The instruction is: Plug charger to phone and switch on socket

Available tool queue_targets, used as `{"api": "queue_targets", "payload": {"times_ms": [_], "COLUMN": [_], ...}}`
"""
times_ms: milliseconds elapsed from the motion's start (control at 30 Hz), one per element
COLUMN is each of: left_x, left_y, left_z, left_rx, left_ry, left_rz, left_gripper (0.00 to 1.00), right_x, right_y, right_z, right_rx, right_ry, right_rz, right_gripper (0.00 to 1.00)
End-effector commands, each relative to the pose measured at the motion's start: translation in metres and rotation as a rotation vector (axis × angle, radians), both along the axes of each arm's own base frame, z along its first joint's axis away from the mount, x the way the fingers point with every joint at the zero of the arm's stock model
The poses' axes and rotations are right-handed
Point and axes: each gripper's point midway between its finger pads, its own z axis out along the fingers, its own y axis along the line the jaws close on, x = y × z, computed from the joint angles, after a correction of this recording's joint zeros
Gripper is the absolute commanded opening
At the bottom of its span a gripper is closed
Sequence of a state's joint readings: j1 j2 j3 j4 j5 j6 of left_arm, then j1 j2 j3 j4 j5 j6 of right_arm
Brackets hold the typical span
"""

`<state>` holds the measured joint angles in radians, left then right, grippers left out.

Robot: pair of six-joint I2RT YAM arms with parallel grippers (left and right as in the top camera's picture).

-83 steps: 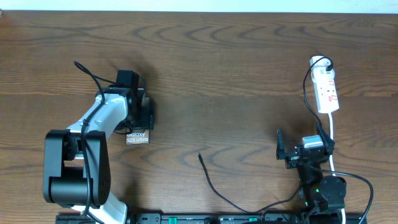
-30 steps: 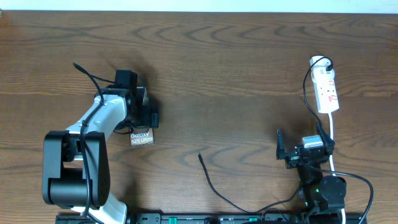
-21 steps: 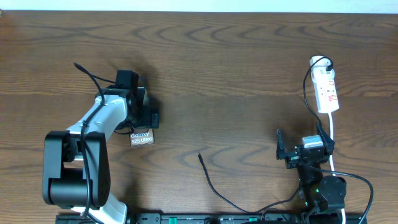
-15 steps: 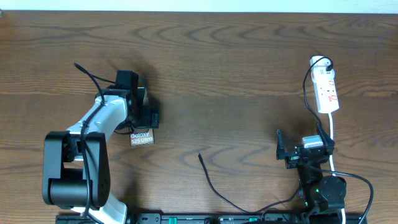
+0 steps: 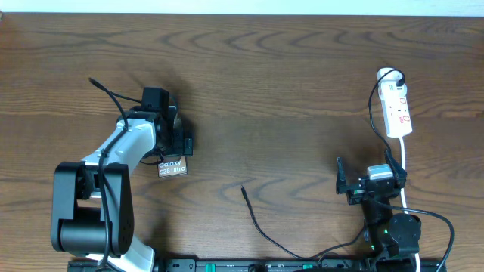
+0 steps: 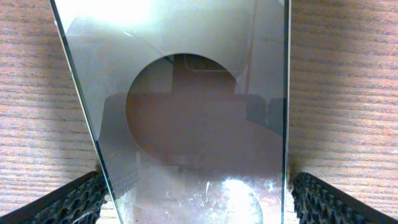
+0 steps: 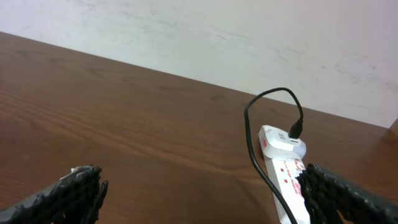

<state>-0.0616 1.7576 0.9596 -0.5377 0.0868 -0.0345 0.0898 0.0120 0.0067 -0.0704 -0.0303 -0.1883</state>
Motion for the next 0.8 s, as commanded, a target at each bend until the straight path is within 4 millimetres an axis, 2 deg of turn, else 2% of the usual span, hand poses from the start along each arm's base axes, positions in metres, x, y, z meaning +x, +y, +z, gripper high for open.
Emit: {"api": "queue_targets", "payload": {"times_ms": [0, 767], "left_x": [-0.0251, -0.031], "left_y": [0.0049, 0.0088], "left_z": [-0.0224, -0.0284], "left_rx": [0.01, 0.031], "left_ry": [0.096, 0.101], "left_rz": [0.033, 0.041], "left_gripper": [0.97, 0.97], "right_x": [-0.0002, -0.0002], "right_y": [-0.0007, -0.0007], "right_z": [-0.0001, -0.0001], "right_rx": [0.008, 0.008], "right_ry": [0.0, 0.0], "right_rz": [-0.002, -0.002], "right_gripper": [0.99, 0.99]}}
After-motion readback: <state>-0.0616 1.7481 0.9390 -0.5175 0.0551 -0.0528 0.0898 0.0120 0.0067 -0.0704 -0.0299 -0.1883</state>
